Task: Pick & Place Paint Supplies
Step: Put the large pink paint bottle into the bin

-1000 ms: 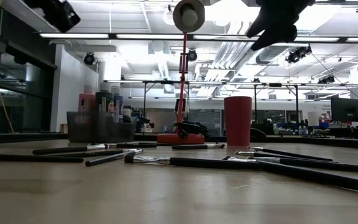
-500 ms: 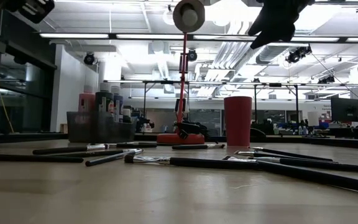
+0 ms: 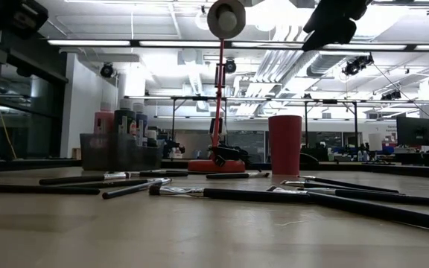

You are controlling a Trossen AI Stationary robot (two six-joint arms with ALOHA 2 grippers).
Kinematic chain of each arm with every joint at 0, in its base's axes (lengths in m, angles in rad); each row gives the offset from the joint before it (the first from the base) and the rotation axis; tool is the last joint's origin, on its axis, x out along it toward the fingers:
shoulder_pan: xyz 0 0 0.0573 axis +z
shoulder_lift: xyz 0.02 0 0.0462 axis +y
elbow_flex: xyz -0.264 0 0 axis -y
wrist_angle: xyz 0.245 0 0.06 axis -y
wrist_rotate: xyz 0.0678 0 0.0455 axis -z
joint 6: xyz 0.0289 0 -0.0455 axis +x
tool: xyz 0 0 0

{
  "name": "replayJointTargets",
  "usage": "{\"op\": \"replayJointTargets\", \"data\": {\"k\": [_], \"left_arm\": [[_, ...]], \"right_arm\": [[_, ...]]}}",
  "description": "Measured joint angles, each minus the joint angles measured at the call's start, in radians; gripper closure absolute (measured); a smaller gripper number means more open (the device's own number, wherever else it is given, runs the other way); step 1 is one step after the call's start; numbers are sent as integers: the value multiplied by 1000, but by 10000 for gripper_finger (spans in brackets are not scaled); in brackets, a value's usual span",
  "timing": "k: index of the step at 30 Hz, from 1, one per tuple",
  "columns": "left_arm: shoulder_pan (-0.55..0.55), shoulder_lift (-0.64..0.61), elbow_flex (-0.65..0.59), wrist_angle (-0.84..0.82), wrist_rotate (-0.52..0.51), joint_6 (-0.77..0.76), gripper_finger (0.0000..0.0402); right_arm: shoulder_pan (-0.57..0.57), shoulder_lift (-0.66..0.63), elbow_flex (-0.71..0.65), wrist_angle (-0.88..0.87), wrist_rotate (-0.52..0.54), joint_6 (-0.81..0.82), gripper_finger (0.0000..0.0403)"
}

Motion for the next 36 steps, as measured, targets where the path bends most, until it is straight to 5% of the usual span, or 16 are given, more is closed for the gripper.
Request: {"op": "replayJointTargets", "data": {"k": [14,36], "left_arm": [[-6,136,-56,166,78,10,132],[-129,212,-56,220,-37,27,132]], "right_arm": [[24,0,0,-1,23,9,135],[24,0,0,-1,25,-2,135]]}}
